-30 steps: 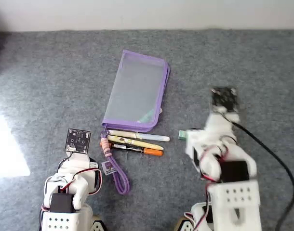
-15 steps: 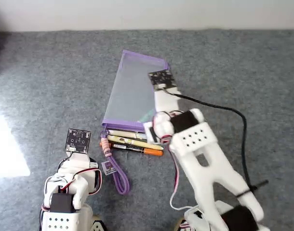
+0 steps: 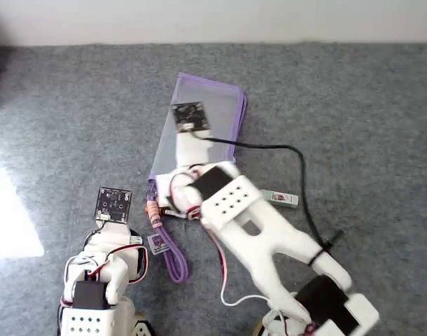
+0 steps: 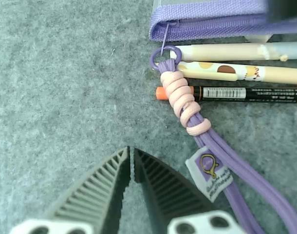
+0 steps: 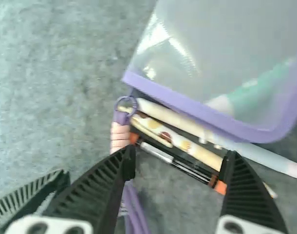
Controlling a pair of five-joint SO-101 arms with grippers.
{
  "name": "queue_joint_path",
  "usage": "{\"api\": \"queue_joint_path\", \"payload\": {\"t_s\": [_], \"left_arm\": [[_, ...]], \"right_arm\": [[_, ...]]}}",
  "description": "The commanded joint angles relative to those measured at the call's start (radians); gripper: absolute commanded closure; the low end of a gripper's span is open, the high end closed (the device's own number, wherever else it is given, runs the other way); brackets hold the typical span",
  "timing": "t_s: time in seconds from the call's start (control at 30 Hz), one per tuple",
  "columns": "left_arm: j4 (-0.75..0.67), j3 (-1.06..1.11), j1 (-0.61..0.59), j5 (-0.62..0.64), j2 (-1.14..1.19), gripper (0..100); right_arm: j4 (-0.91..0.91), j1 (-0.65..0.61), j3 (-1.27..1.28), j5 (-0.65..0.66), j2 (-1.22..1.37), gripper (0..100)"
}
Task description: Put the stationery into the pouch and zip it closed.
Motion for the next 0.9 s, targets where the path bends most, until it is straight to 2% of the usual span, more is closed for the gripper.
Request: {"api": "queue_joint_path", "payload": {"t_s": [0.0,0.13,0.37,0.6,0.87], "left_arm": [[-0.023,-0.008,0.008,-0.005,0.000,99],[-0.023,-0.008,0.008,-0.005,0.000,99],[-0.023,-0.008,0.008,-0.005,0.000,99],[-0.023,-0.008,0.008,-0.005,0.000,99],[-0.023,-0.008,0.008,-0.005,0.000,99]], "right_arm": [[-0.097,-0.050,-0.054,-0.023,0.047,71.0],[-0.171,-0.064,-0.055,-0.023,0.148,71.0],[-0.166,-0.065,-0.051,-0.017,0.255,71.0],[-0.079,-0.067,-0.055,0.009,0.275,71.0],[0.012,-0.134,-0.146,0.014,0.219,71.0]]}}
